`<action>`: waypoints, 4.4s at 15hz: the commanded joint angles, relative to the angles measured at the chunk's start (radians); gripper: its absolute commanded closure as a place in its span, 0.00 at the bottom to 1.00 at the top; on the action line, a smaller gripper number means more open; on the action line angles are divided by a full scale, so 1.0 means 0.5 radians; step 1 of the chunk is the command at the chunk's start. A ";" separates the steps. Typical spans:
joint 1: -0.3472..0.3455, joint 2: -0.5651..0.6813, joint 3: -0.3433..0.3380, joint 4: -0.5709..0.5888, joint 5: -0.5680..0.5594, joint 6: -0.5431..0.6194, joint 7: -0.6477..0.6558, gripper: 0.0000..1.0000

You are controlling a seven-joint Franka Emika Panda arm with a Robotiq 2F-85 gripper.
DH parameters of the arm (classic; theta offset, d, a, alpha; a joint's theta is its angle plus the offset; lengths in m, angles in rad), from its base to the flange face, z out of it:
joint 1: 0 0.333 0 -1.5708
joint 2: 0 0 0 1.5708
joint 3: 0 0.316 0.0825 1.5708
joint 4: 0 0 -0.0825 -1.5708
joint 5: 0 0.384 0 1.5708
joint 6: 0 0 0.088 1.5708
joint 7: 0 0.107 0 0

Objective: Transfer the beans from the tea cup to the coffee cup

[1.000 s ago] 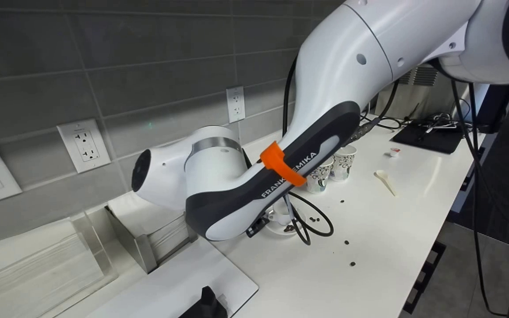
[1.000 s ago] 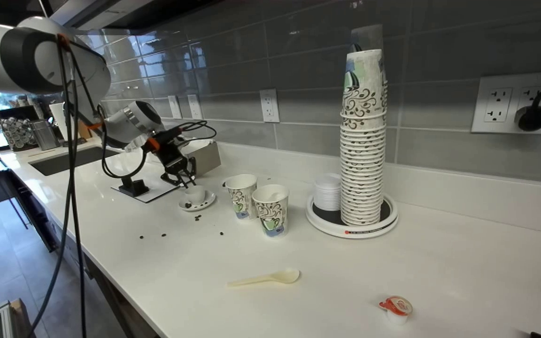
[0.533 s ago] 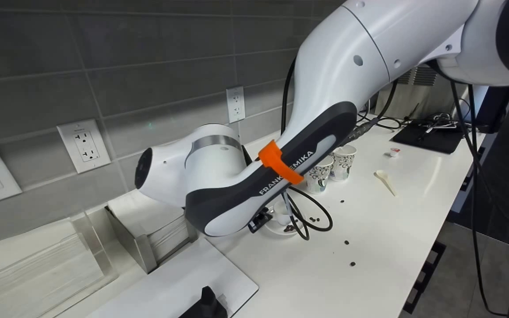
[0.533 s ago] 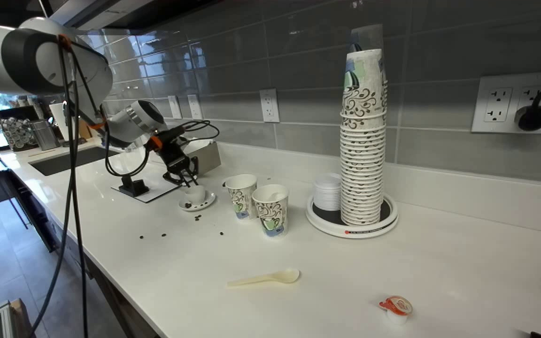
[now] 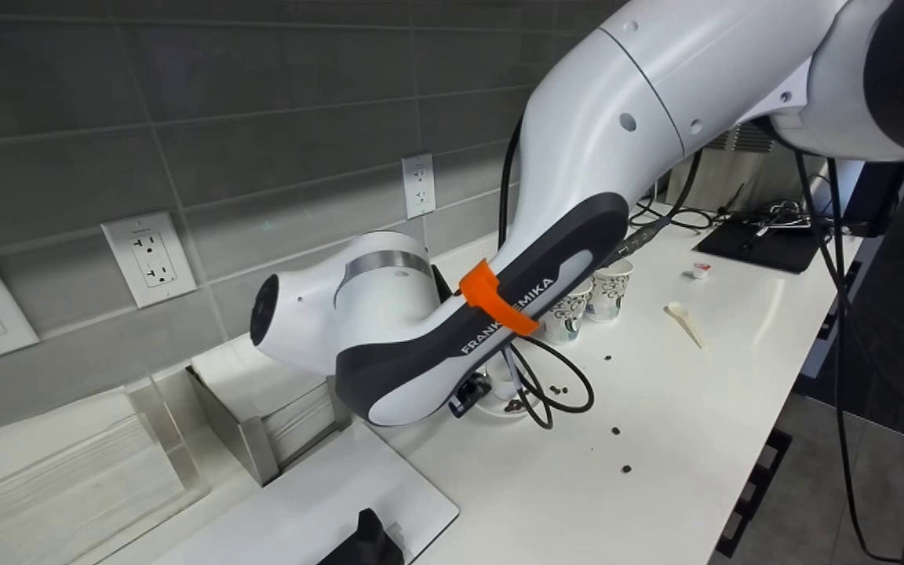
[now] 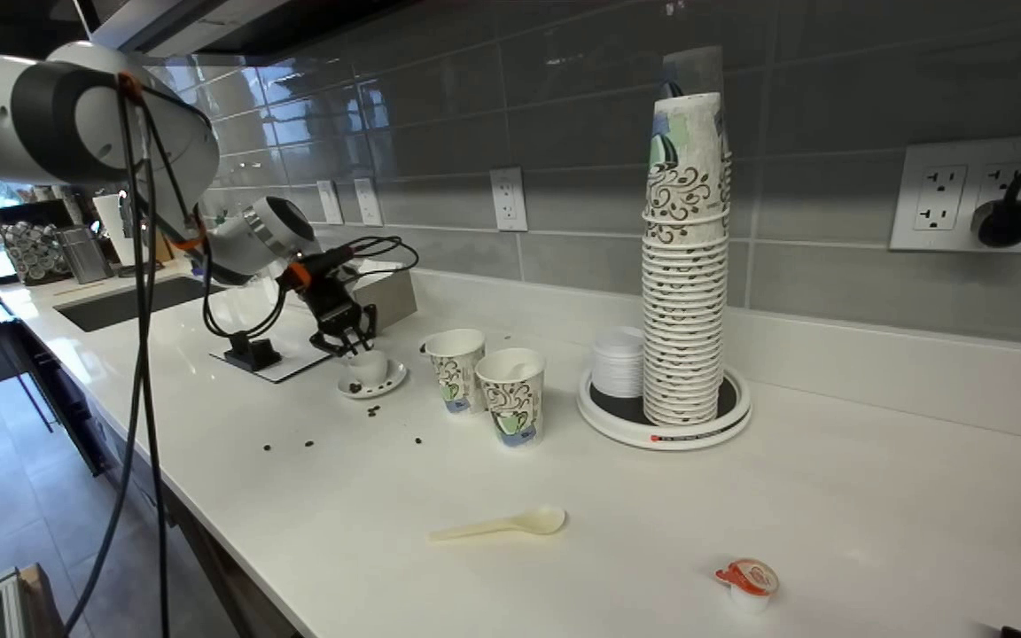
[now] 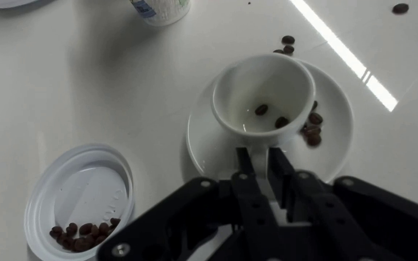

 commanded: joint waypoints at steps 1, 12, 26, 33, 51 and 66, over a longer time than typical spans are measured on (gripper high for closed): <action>0.003 0.052 -0.006 0.085 0.043 -0.068 -0.070 0.94; -0.004 -0.013 0.008 0.163 0.109 -0.424 -0.167 0.97; -0.544 -0.494 0.091 -0.206 0.737 0.258 -0.904 0.97; -0.762 -0.860 0.051 -0.761 1.020 0.747 -0.883 0.97; -0.804 -1.374 -0.125 -1.226 1.124 1.397 -0.683 0.97; -0.954 -1.605 -0.270 -1.651 1.429 2.125 -0.640 0.97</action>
